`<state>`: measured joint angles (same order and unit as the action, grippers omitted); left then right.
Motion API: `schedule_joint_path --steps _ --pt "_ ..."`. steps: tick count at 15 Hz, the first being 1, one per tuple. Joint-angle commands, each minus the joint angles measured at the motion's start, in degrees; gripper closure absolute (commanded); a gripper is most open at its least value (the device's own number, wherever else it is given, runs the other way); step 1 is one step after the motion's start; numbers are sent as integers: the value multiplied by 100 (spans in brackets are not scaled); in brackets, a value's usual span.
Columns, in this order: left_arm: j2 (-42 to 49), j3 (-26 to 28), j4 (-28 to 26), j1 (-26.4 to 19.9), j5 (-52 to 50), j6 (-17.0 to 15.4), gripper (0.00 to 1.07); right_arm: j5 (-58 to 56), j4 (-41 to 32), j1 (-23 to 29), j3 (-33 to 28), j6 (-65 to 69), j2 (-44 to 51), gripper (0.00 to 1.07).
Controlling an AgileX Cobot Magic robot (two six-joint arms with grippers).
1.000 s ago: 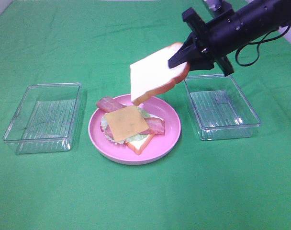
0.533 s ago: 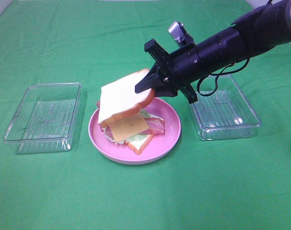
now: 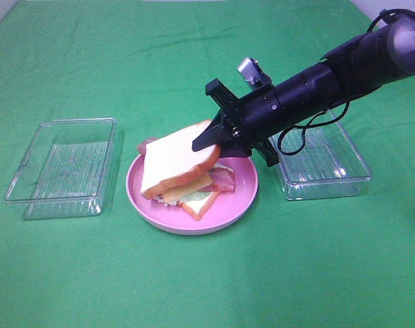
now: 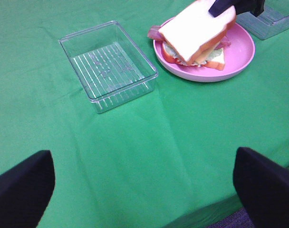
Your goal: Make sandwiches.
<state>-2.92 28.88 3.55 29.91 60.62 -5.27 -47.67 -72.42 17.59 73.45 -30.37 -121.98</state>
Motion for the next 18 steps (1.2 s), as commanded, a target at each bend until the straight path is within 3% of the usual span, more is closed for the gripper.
schedule_joint_path --steps 1,2,3,5,6,7,8,12,15,18 --pt "40 -6 -6 11 -57 0 10 -206 57 -6 -17 -86 11 44" --pt "40 -6 -6 11 -57 0 10 -332 195 -6 0 -86 17 30" --pt "40 -6 -6 11 -57 0 10 -395 476 -6 17 -74 57 27" --pt "40 -6 -6 11 -57 0 10 -361 1008 -6 17 52 212 25" --pt "40 -6 -6 11 -57 0 10 -269 1885 -6 34 533 544 25" --pt "40 -6 -6 11 -57 0 10 -258 2137 -6 34 670 647 25" --pt "40 -6 -6 11 -57 0 10 -258 2916 -6 34 1008 980 25" --pt "40 -6 -6 11 -57 0 10 -888 4263 -6 29 1140 2023 26" --pt "40 -6 -6 11 -57 0 10 -1283 4641 -6 -166 1192 3168 26" --pt "40 -6 -80 11 -57 115 10 -1272 4693 -6 -934 1192 4601 26"
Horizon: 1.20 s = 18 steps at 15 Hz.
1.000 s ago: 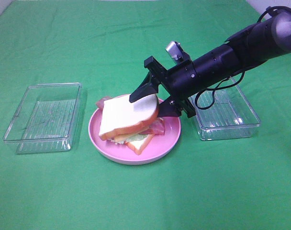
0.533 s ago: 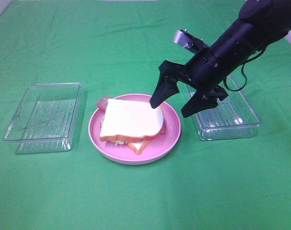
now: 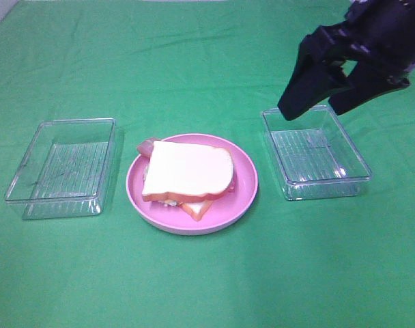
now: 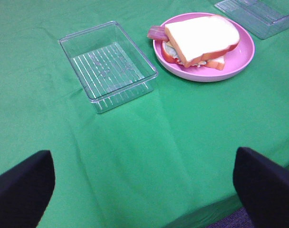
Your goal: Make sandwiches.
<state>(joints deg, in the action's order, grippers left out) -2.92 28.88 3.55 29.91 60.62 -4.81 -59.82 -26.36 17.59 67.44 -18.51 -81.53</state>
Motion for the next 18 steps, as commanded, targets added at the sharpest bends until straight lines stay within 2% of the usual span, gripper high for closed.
schedule_joint_path --steps 1,2,3,5,6,8,11,13,18 --pt "40 -6 -97 11 -57 92 10 -57 138 -6 -498 6 819 26" --pt "40 -6 -120 11 -57 126 10 -57 269 -6 -796 11 1289 26" --pt "40 -6 -120 11 -57 126 10 -63 647 -6 -1444 189 2269 26" --pt "40 -6 -155 11 -57 172 10 -109 1100 -6 -2051 493 3168 26" --pt "40 -6 -189 11 -57 223 10 -132 1192 -6 -2212 584 3409 26" --pt "40 -17 -424 11 -69 521 10 -212 1438 -6 -2750 831 4337 26" --pt "40 -17 -441 11 -69 539 10 -138 1673 -6 -3415 814 5758 26" --pt "40 -17 -441 11 -69 539 10 -69 1690 -6 -3776 659 6411 26" --pt "40 -17 -441 11 -74 539 10 -149 1713 -6 -3839 630 7254 27"
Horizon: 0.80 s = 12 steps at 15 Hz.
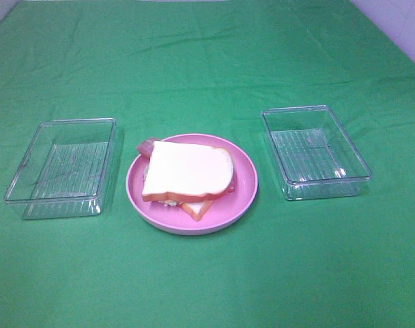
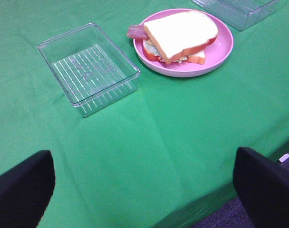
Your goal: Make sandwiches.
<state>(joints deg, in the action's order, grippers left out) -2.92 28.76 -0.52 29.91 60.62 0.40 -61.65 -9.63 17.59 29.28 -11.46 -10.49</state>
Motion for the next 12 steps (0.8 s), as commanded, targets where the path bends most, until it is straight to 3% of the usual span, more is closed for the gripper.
schedule_joint_path --steps 1,4,7,12 --pt "40 -6 -34 11 -74 17 10 34 40 -6 -23 -74 160 27" --pt "40 -6 -34 6 -74 17 10 40 34 -6 -23 -40 149 27" --pt "40 -6 -11 -1146 -74 17 10 40 11 -6 -23 -40 149 27" --pt "40 -6 -11 -2653 -74 17 10 40 6 -40 -23 -40 149 27"
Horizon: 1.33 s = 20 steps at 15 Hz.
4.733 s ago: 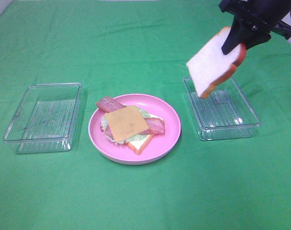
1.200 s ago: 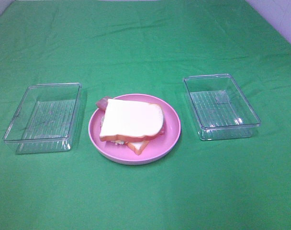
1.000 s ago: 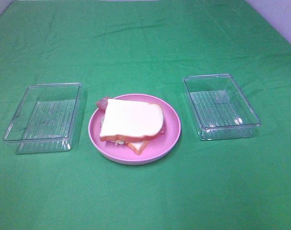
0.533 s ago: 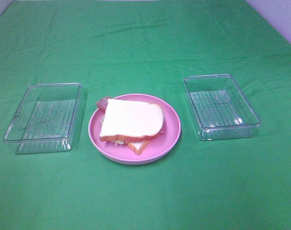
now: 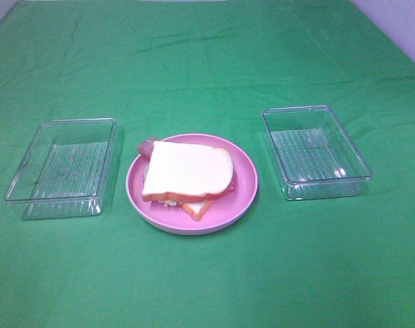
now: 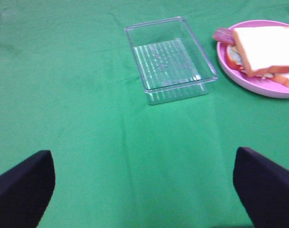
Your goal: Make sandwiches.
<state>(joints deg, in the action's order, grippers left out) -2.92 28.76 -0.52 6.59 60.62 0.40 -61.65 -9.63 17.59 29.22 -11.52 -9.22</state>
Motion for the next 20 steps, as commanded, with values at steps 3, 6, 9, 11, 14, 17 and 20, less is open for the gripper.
schedule_joint_path --steps 3,6,9,11,14,17,20 --pt "40 -6 -11 -539 -74 17 10 40 -11 -619 -17 -34 23 27" --pt "74 -6 -11 -539 -74 17 10 40 -11 -1908 -17 -34 29 27" --pt "493 -6 -11 -539 -74 17 10 40 -11 -2091 -17 -34 332 27" --pt "447 -11 -11 -539 -69 17 10 40 -11 -2080 -17 -34 756 27" --pt "453 -11 -11 -539 -69 17 10 34 -34 -2080 -17 -34 1060 27" --pt "453 -11 -11 -539 -69 17 10 40 -29 -2080 -17 -34 1037 27" --pt "453 -11 -11 -539 -69 17 10 40 -23 -2080 -17 -34 1043 27"
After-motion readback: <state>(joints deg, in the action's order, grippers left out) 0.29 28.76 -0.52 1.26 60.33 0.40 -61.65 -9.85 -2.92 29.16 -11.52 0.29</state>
